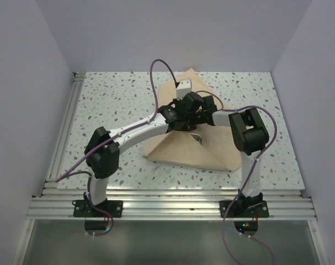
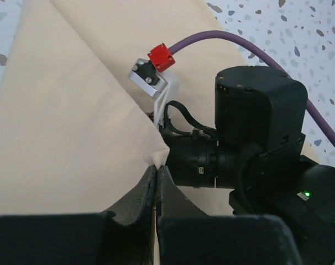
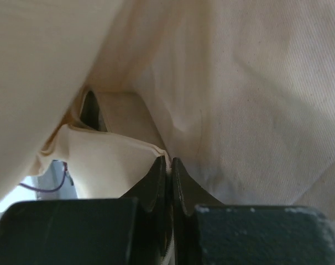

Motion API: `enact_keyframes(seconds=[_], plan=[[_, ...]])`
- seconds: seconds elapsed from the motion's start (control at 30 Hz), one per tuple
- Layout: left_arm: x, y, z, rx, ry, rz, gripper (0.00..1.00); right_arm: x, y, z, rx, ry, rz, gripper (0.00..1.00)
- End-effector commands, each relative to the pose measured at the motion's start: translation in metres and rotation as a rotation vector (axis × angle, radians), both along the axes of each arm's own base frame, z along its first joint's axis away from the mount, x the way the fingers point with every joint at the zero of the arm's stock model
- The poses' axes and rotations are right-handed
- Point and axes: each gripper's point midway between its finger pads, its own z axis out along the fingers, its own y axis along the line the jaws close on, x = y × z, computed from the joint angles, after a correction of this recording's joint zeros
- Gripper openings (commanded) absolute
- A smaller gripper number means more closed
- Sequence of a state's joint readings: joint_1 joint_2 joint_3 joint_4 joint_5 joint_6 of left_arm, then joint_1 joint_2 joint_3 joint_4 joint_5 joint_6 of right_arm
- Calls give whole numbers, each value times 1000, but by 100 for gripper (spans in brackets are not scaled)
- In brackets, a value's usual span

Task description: Prepare the surgical pack

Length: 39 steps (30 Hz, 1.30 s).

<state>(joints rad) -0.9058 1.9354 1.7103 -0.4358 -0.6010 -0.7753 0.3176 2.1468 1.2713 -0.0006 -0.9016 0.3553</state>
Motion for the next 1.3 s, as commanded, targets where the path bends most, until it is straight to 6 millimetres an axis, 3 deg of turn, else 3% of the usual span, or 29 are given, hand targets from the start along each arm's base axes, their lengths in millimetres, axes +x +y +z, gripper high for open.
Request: enact_keyframes(seconds=[0.0,0.2,0.4,0.63,0.73,1.0,1.27], plan=[[5,-38,23,-184,-50,-24,0,-37,0,-45,-2,143,40,0],[3,-65,23,-308,-85,-50,0,-41,2,-48,57,163,51,0],[-9,-108,33,-467,-167,-128,0,-44,1,-54,71,201,48,0],[-17,-141,6,-521,-146,-191,0,-44,-3,-59,73,228,41,0],[-25,-146,-8,-543,-139,-214,0,-46,-2,-58,80,235,44,0],[-49,-158,-13,-585,-174,-299,0,-48,-2,-60,128,290,42,0],[-60,-165,-15,-573,-187,-367,0,-51,-4,-67,162,357,29,0]])
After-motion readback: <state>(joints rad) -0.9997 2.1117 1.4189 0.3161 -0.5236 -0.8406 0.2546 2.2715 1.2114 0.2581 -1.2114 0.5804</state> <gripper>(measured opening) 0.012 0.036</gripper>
